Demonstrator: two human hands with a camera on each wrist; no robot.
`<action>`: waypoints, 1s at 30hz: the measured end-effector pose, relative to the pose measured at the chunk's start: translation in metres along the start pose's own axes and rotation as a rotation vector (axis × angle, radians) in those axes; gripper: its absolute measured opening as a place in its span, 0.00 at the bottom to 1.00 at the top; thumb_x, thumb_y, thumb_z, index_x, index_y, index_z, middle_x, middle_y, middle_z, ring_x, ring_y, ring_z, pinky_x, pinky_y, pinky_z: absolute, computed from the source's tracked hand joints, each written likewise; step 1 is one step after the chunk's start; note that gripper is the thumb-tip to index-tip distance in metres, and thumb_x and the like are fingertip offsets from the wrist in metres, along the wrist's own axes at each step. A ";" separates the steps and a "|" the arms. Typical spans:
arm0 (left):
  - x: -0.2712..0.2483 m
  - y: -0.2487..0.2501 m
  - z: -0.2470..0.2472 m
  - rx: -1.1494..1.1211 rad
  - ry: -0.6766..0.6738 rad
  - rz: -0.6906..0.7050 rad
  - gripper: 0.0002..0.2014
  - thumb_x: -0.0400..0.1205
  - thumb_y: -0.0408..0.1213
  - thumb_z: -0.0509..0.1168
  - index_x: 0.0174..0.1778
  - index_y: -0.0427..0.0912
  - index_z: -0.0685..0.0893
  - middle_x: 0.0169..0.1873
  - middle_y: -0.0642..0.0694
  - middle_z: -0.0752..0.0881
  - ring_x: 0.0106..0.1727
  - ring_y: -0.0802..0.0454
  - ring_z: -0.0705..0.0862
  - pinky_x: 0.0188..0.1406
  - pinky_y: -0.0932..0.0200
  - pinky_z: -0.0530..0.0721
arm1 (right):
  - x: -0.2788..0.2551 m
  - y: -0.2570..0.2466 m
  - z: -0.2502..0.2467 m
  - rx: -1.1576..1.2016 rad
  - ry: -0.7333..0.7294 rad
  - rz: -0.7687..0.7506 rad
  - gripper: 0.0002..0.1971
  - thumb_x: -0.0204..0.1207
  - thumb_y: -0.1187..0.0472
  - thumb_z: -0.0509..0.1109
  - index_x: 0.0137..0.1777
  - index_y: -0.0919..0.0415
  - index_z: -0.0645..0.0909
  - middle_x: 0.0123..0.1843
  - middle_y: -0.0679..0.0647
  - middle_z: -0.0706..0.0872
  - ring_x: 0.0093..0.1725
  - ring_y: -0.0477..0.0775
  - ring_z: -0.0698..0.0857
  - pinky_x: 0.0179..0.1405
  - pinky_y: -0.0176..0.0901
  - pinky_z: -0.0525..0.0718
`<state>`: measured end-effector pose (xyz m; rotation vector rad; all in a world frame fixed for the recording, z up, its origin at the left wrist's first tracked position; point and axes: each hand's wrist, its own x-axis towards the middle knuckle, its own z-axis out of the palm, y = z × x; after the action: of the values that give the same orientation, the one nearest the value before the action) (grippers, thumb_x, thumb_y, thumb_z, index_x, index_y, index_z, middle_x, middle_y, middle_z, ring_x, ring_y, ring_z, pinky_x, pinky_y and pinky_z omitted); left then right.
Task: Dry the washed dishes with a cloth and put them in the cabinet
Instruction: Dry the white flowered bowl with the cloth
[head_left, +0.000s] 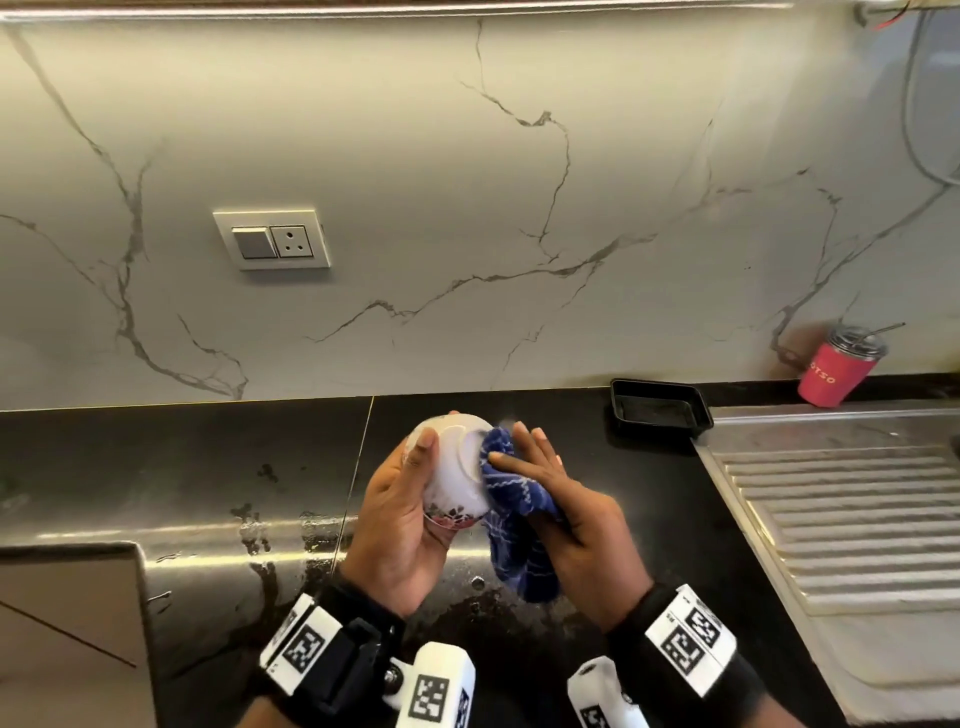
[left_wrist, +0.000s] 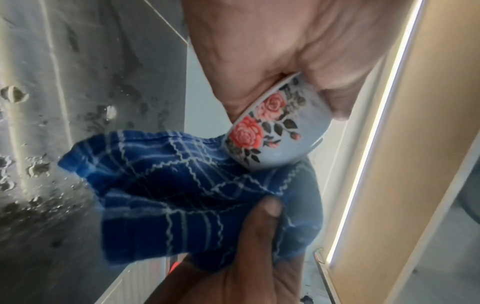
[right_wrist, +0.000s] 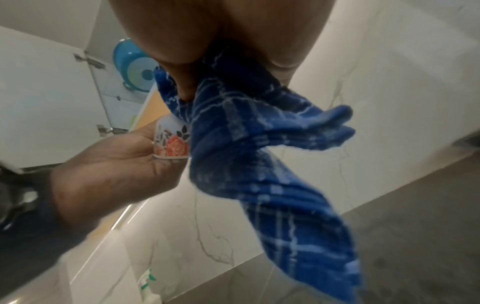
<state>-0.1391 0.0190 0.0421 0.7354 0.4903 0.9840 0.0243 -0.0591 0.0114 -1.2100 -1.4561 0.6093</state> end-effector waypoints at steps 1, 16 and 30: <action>0.000 -0.003 -0.001 0.010 0.000 -0.005 0.25 0.89 0.44 0.56 0.76 0.31 0.76 0.68 0.26 0.83 0.65 0.32 0.85 0.60 0.43 0.89 | 0.002 -0.001 0.001 0.095 0.032 0.045 0.33 0.78 0.79 0.63 0.73 0.44 0.81 0.82 0.41 0.71 0.85 0.47 0.64 0.83 0.62 0.65; -0.002 0.003 0.000 0.515 -0.306 0.170 0.30 0.73 0.19 0.76 0.71 0.32 0.76 0.61 0.35 0.88 0.63 0.36 0.88 0.59 0.47 0.89 | 0.039 -0.045 0.020 -0.063 0.055 -0.072 0.18 0.79 0.66 0.70 0.67 0.51 0.84 0.70 0.46 0.84 0.71 0.48 0.81 0.69 0.50 0.81; -0.003 -0.001 0.005 0.409 -0.317 0.261 0.28 0.73 0.25 0.78 0.67 0.54 0.86 0.64 0.44 0.89 0.65 0.44 0.88 0.59 0.55 0.88 | 0.047 -0.056 0.020 -0.175 -0.085 -0.123 0.24 0.80 0.65 0.70 0.69 0.36 0.80 0.78 0.39 0.76 0.81 0.42 0.69 0.79 0.41 0.69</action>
<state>-0.1369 0.0140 0.0450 1.3265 0.3236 0.9945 -0.0086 -0.0317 0.0739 -1.2304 -1.6696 0.4620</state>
